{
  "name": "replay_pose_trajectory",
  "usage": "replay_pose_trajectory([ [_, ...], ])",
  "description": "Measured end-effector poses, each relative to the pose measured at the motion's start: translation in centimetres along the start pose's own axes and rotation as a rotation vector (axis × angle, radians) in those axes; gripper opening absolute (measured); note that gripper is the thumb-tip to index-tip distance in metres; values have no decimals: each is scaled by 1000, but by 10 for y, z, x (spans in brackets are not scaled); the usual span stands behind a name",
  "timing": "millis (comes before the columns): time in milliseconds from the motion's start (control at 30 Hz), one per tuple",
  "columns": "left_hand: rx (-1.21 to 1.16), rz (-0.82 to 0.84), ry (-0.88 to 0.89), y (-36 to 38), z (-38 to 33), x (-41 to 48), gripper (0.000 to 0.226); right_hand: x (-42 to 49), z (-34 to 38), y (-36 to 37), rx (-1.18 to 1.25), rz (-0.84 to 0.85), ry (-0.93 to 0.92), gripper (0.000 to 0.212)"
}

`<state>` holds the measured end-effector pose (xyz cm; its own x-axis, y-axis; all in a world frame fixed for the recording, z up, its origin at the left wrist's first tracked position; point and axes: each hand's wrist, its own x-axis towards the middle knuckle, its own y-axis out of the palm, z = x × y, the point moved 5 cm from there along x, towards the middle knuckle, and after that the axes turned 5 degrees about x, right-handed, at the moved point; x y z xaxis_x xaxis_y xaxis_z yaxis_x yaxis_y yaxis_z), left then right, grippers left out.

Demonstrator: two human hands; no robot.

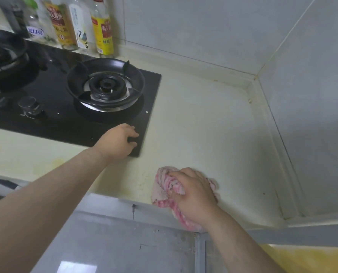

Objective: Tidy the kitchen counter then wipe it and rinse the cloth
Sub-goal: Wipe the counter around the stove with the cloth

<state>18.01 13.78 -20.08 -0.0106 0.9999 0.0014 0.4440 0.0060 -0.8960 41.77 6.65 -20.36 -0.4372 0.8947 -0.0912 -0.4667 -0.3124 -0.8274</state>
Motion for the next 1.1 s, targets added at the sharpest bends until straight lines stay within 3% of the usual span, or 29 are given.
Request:
replay_pose_trajectory([
  [400, -8, 23, 43, -2, 6, 0, 35, 77, 13, -6, 19, -6, 133, 52],
  [867, -6, 60, 27, -1, 7, 3, 36, 13, 39, 17, -44, 41, 16, 52],
  [1100, -12, 73, 9, -4, 5, 2, 36, 3, 39, 25, -63, 76, 7, 68],
])
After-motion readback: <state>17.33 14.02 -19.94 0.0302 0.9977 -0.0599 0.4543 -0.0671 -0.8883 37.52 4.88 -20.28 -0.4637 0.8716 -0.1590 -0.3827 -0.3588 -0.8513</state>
